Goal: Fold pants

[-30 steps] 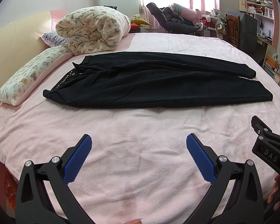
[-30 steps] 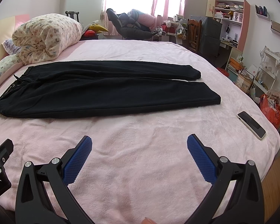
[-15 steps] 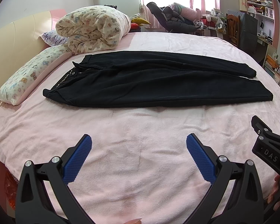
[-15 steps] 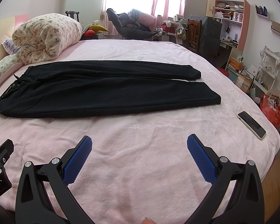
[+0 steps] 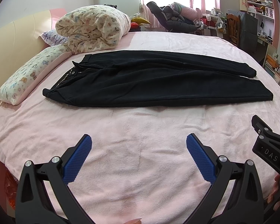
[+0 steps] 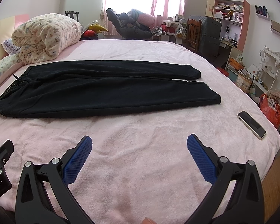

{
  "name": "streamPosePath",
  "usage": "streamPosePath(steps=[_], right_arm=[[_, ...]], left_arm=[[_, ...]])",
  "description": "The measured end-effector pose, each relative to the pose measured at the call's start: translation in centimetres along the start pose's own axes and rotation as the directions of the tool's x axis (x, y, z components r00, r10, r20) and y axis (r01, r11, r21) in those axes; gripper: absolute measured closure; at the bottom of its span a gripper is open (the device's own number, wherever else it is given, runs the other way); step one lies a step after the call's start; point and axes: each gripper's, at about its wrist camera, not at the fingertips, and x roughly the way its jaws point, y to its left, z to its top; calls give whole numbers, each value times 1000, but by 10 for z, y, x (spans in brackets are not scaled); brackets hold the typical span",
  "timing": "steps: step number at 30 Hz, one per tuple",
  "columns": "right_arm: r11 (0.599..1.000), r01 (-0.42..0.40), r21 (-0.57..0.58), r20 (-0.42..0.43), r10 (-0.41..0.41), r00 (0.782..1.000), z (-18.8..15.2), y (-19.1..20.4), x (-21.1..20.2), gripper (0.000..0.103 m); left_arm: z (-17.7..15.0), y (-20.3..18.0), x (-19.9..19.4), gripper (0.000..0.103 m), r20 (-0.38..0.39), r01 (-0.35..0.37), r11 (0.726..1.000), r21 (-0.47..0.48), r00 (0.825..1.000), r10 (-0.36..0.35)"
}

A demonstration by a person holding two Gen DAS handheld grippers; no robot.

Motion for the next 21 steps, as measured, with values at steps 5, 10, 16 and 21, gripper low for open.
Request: streamPosePath(steps=[5, 10, 16, 21], right_arm=[[1000, 0, 1, -1, 0, 1000, 2, 2, -2, 1], [1000, 1, 6, 22, -1, 1000, -2, -7, -1, 1], [996, -60, 62, 11, 60, 998, 11, -20, 9, 1], [988, -125, 88, -23, 128, 992, 19, -17, 33, 1]], left_arm=[[1, 0, 0, 2, -1, 1, 1000, 0, 1000, -1], [1, 2, 0, 2, 0, 11, 1000, -3, 1000, -11], [8, 7, 7, 2, -19, 24, 1000, -17, 1000, -25], [21, 6, 25, 2, -36, 37, 999, -22, 999, -37]])
